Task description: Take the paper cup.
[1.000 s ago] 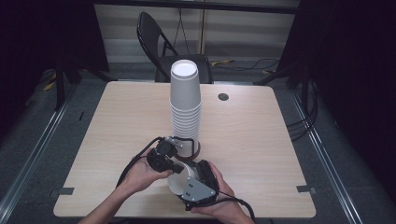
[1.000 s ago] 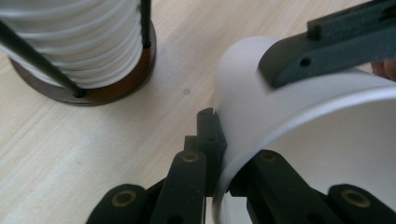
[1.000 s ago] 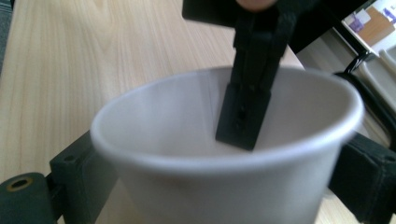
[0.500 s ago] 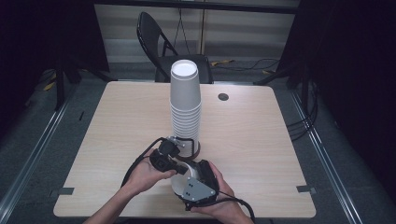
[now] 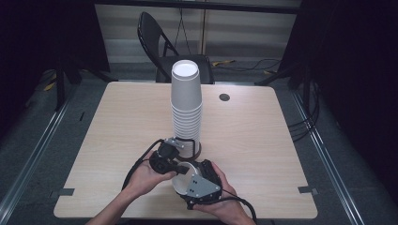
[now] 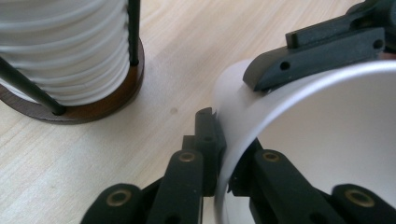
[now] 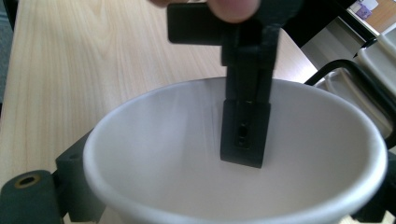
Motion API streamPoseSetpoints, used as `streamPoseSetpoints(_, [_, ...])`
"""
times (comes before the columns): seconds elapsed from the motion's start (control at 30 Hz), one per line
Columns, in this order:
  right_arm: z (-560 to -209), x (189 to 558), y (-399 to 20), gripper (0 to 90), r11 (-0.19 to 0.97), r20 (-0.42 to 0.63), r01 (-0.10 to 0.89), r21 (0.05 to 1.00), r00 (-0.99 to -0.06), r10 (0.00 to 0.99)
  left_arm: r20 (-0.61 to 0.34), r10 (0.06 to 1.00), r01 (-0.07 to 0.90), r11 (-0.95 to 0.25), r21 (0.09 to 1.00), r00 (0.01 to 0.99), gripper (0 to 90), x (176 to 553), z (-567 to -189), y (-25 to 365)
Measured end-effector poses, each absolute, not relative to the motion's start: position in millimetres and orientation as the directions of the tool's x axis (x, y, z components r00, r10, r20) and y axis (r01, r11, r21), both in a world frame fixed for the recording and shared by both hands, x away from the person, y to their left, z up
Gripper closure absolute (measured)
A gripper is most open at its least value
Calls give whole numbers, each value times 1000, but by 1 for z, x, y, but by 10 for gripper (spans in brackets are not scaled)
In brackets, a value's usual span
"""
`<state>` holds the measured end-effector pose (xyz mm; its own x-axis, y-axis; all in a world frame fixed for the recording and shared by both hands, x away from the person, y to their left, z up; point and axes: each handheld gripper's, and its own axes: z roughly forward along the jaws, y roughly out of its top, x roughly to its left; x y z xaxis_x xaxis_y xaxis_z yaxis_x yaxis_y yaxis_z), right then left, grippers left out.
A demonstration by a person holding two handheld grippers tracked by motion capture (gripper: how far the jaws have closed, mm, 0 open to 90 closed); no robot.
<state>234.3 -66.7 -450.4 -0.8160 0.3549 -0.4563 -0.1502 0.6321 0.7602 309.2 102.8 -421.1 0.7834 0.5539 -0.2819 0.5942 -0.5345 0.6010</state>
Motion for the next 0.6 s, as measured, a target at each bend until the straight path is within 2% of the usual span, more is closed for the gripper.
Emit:
streamPoseSetpoints(0.27, [-447, 240, -75, 98, 596, -402, -97, 797, -822, 403, -299, 556, 587, -462, 665, 776, 761, 307, -423, 113])
streamPoseSetpoints(0.6, [-446, 245, -87, 100, 539, -332, -33, 841, -819, 467, -292, 573, 546, -340, 765, 766, 499, 300, -431, 123])
